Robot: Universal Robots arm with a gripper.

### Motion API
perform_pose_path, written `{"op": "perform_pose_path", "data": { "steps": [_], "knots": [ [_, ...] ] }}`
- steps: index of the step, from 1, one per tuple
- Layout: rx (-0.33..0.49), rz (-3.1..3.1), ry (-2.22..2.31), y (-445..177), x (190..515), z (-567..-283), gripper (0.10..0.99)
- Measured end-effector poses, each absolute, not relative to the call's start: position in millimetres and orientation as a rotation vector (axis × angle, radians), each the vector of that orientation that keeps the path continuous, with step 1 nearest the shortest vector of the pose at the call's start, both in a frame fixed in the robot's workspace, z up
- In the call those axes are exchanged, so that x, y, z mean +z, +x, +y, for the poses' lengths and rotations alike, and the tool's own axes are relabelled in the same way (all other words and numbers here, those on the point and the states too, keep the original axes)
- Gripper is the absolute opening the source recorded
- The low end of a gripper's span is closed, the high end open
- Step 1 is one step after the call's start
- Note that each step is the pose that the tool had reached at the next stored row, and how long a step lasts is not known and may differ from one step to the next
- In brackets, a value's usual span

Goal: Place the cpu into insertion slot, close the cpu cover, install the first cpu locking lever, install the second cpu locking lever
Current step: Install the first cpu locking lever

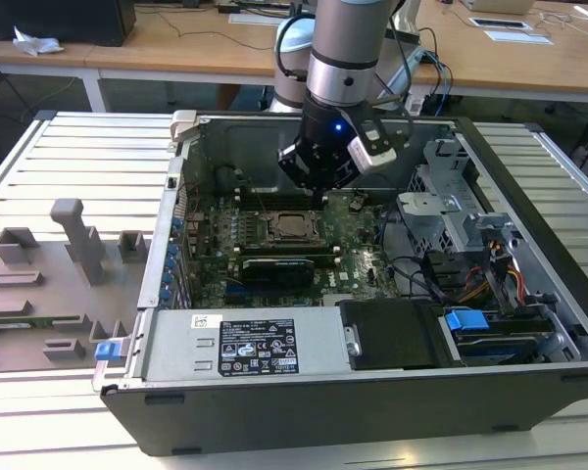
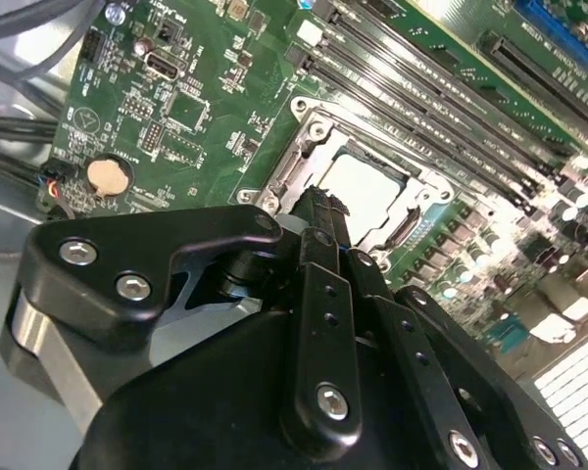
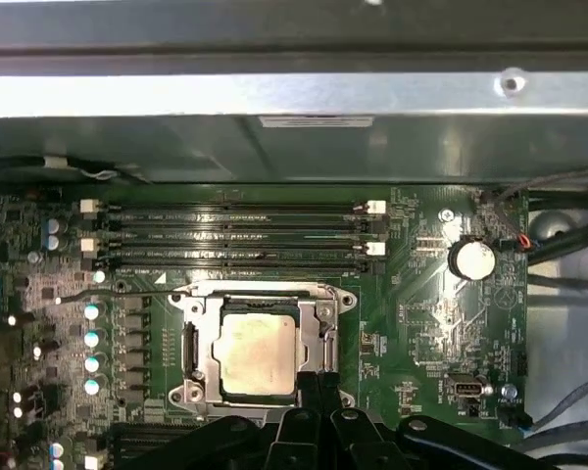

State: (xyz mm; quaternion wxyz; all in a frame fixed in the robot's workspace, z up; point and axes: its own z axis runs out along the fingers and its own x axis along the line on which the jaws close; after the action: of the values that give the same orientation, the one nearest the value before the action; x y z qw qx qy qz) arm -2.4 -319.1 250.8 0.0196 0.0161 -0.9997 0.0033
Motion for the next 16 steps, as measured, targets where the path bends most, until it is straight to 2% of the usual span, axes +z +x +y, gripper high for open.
{"op": "perform_pose_path", "data": {
  "steps": [16],
  "knots": [
    [0.017,-3.077,0.403,-2.4,250.7,-319.1,0.106]
  ]
}}
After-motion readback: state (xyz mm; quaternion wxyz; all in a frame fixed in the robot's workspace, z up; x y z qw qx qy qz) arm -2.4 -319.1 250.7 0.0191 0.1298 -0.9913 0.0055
